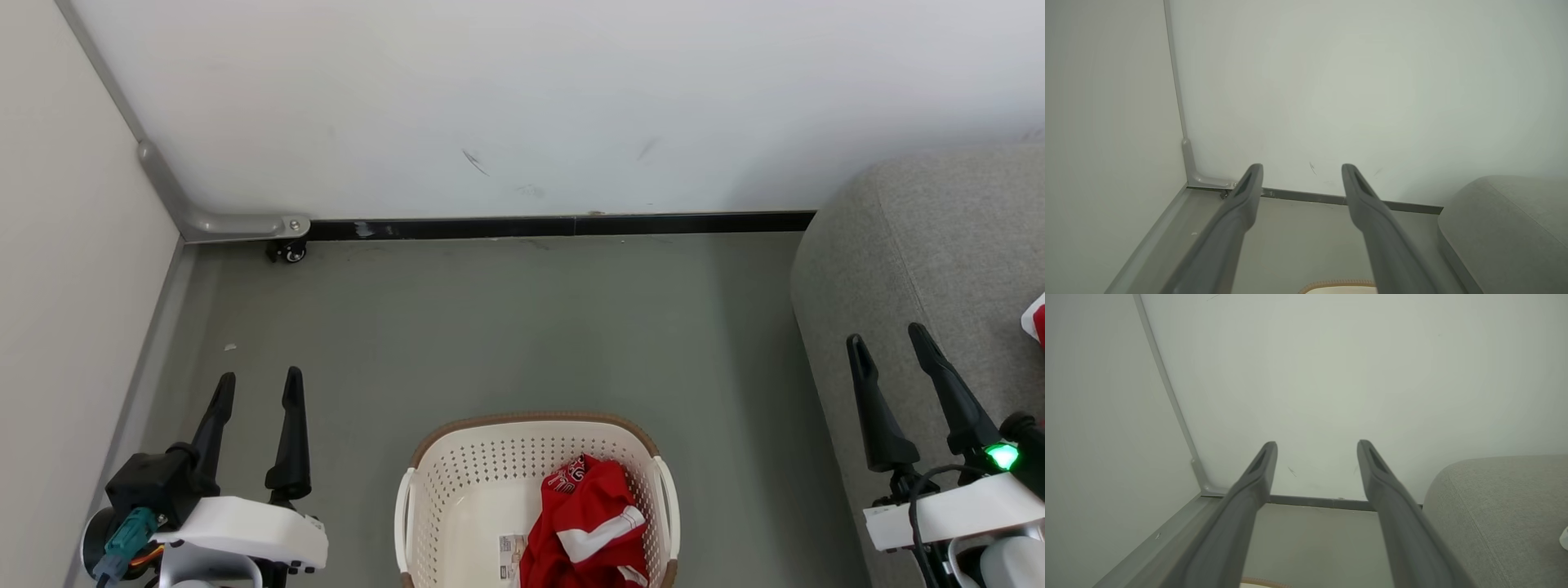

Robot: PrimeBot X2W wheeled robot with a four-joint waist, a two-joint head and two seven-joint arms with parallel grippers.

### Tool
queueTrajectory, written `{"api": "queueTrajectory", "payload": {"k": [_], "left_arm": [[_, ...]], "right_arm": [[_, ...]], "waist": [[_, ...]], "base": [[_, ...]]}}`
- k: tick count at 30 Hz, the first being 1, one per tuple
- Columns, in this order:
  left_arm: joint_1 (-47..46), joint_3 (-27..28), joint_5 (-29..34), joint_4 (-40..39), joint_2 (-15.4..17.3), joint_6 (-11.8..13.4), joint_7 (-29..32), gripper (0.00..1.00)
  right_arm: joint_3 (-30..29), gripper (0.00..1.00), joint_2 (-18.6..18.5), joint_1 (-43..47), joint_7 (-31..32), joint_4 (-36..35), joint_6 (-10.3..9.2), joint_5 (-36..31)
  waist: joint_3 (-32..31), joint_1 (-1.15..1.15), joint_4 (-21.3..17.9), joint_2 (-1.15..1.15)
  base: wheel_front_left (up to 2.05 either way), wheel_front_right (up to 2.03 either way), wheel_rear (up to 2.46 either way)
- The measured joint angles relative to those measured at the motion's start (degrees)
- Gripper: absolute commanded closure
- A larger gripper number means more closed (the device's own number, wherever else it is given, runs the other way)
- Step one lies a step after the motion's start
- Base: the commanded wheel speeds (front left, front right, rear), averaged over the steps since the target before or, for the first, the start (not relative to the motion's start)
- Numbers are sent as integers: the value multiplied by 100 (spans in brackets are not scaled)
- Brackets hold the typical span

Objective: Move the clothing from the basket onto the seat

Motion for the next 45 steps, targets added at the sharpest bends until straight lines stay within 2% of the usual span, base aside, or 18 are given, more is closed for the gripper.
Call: {"api": "queueTrajectory", "payload": {"k": [19, 45], "left_arm": [[-1, 57, 60, 8, -109, -85, 0, 0], [-394, -294, 208, 265, -162, -428, 0, 0]], "right_arm": [[-179, 0, 79, 26, 0, -127, 0, -137], [-361, 0, -37, -63, 0, -389, 0, -181]], "waist": [[129, 0, -74, 0], [809, 0, -358, 0]], "base": [[0, 0, 0], [0, 0, 0]]}}
